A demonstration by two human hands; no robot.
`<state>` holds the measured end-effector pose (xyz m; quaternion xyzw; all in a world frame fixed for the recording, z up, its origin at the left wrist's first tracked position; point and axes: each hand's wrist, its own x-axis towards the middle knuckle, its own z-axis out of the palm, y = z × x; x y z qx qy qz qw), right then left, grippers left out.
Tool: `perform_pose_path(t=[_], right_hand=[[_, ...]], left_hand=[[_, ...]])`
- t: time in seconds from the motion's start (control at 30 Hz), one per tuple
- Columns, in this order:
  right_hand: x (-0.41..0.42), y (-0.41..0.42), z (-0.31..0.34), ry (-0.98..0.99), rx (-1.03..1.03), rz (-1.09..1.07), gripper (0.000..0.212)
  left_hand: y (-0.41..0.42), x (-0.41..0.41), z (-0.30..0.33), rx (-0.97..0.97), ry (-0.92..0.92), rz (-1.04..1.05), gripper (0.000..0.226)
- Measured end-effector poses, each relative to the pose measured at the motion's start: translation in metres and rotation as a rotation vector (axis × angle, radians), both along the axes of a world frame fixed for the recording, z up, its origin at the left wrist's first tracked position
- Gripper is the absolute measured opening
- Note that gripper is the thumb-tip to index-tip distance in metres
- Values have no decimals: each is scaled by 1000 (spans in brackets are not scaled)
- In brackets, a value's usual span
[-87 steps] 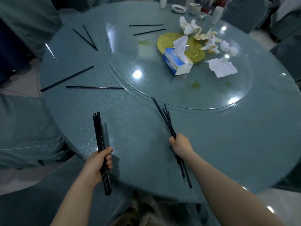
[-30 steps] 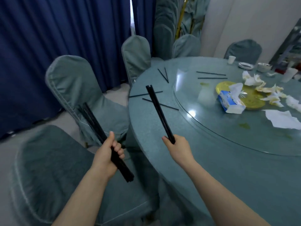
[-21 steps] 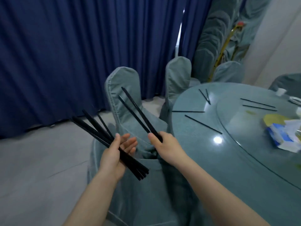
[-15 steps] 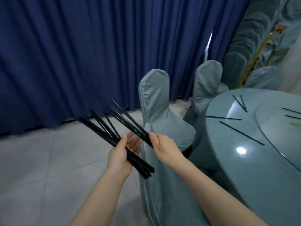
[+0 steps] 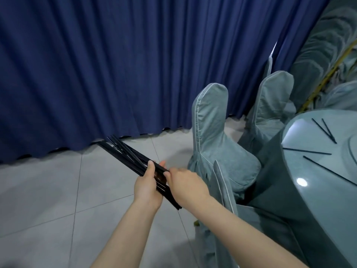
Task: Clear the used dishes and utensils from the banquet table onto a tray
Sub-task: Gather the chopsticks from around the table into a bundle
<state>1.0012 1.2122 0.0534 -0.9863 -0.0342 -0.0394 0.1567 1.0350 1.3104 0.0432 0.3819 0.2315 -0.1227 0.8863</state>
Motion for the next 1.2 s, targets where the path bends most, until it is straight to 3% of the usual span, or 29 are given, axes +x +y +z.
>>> perform_pose_path(t=[0.2, 0.5, 0.6, 0.73, 0.83, 1.0, 1.2], right_hand=[[103, 3, -21, -47, -64, 83, 41], [253, -39, -24, 77, 120, 56, 34], [291, -61, -28, 174, 340, -84, 44], [346, -84, -34, 169, 1041, -382, 50], [387, -98, -33, 114, 1326, -602, 50], [420, -136, -25, -30, 1443, -758, 50], [405, -205, -21, -211, 1351, -1011, 49]], left_hand=[[3, 106, -13, 39, 14, -1, 16], [-19, 260, -12, 31, 16, 12, 13], [-27, 308, -14, 16, -10, -5, 15], [-52, 379, -11, -42, -60, -87, 17], [-82, 425, -4, -73, -83, -210, 15], [-142, 478, 11, -96, -116, -415, 17], [-243, 482, 20, -88, -143, -750, 19]])
